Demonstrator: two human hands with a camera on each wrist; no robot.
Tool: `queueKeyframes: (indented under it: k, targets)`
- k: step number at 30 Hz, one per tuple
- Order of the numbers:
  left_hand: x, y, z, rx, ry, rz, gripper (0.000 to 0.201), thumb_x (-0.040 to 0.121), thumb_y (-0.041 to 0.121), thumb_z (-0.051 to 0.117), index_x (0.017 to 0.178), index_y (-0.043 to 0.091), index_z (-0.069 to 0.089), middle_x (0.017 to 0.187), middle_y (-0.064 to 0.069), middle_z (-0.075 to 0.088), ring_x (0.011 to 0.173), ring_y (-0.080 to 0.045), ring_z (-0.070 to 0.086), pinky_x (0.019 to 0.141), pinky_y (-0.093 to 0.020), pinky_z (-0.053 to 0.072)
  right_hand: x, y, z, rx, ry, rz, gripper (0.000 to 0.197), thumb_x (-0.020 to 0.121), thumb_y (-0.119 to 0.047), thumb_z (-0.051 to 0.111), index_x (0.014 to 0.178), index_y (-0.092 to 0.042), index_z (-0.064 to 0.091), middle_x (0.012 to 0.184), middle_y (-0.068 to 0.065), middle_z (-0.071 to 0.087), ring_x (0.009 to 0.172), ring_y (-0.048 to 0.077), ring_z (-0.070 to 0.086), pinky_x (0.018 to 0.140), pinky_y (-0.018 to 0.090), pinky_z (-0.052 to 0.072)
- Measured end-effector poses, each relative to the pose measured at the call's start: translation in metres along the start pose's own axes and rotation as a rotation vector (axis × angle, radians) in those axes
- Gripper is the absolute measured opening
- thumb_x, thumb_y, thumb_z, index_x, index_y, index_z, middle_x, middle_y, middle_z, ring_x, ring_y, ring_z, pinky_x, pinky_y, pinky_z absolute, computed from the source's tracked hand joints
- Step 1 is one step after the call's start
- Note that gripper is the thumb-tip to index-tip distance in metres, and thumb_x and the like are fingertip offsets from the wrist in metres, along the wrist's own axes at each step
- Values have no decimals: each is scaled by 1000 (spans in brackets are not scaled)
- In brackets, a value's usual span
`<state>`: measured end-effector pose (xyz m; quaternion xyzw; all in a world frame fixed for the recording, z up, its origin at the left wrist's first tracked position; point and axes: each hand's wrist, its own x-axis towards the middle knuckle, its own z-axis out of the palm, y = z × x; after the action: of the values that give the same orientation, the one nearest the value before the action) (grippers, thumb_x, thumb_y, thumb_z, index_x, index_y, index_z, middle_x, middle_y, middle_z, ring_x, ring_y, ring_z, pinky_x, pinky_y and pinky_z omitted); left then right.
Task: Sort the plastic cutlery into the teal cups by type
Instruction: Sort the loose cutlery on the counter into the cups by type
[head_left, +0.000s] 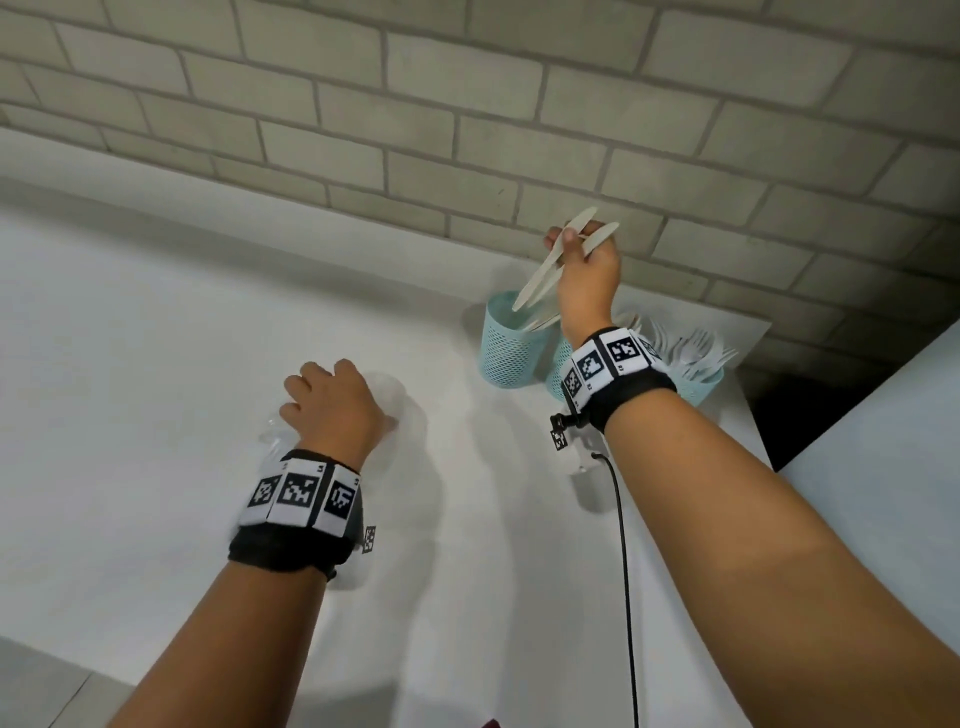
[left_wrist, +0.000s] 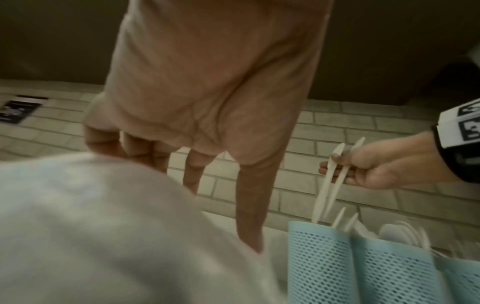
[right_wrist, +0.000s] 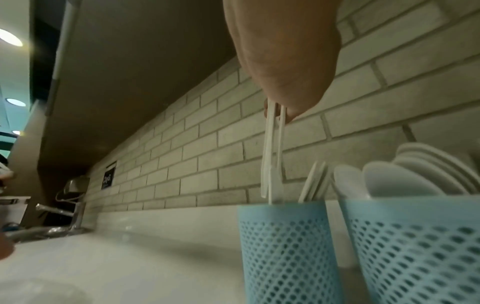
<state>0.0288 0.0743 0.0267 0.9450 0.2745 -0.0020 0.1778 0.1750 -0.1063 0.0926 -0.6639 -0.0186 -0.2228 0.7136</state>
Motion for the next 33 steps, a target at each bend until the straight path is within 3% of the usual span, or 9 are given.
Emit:
queueKeyframes:
  k: [4,7,11,14,17,19,24,28,33]
  targets:
    - [10,-21,1,5,-130,-45,80,71,49,74,134,15,39,135,-12,38,127,-34,32,101,-45,32,0,24,12,-184,-51,83,11,93,-2,48,96,-12,52,99,11,69,93,20,63,95,34,48]
    - [19,-30,3,-78,-204,-25,71,68,48,77,128,22,49,133,-8,47,125,-32,41,104,-44,36,2,37,15,-411,-182,185,16,92,-2,48,103,-7,57,110,14,66,103,28,62,91,31,48]
    - [23,-36,4,-169,-192,8,55,69,41,78,115,20,56,123,-4,57,115,-28,53,100,-42,41,1,41,13,-687,-282,216,25,95,-9,45,116,1,55,121,16,59,112,31,56,82,27,40]
    - [24,-34,3,-196,-138,52,31,78,29,68,104,14,61,108,-6,62,97,-25,55,87,-33,45,2,38,15,-722,-309,235,28,95,-10,44,119,1,52,124,18,58,114,32,54,91,33,43]
    - [22,-31,1,-262,-50,108,17,84,25,62,94,11,64,92,-5,62,83,-22,53,72,-26,36,3,35,16,-702,-341,258,35,92,-15,53,124,-2,45,121,17,57,103,28,58,89,35,47]
    - [21,-27,-3,-279,-18,139,15,87,25,60,92,11,63,86,-3,59,81,-21,53,70,-26,35,3,32,14,-660,-341,222,43,91,-17,57,128,-6,39,117,14,56,93,26,57,85,34,49]
    - [14,-9,-12,-316,4,219,17,90,26,58,91,10,63,81,-1,56,77,-19,50,70,-27,34,2,19,9,-626,-260,-16,46,90,-14,57,132,-7,41,132,15,49,120,27,49,93,24,37]
    - [1,16,-17,-417,22,317,13,90,27,58,82,17,56,74,3,54,74,-18,51,68,-24,34,5,5,1,-573,-167,-156,42,89,-10,55,129,-7,45,128,15,48,115,23,49,80,12,30]
    - [-16,57,-22,-540,-9,511,13,86,26,65,81,15,58,75,2,55,74,-17,50,66,-23,33,7,-13,-19,-430,-63,-200,37,88,-6,54,124,-8,47,119,9,46,100,14,46,88,21,39]
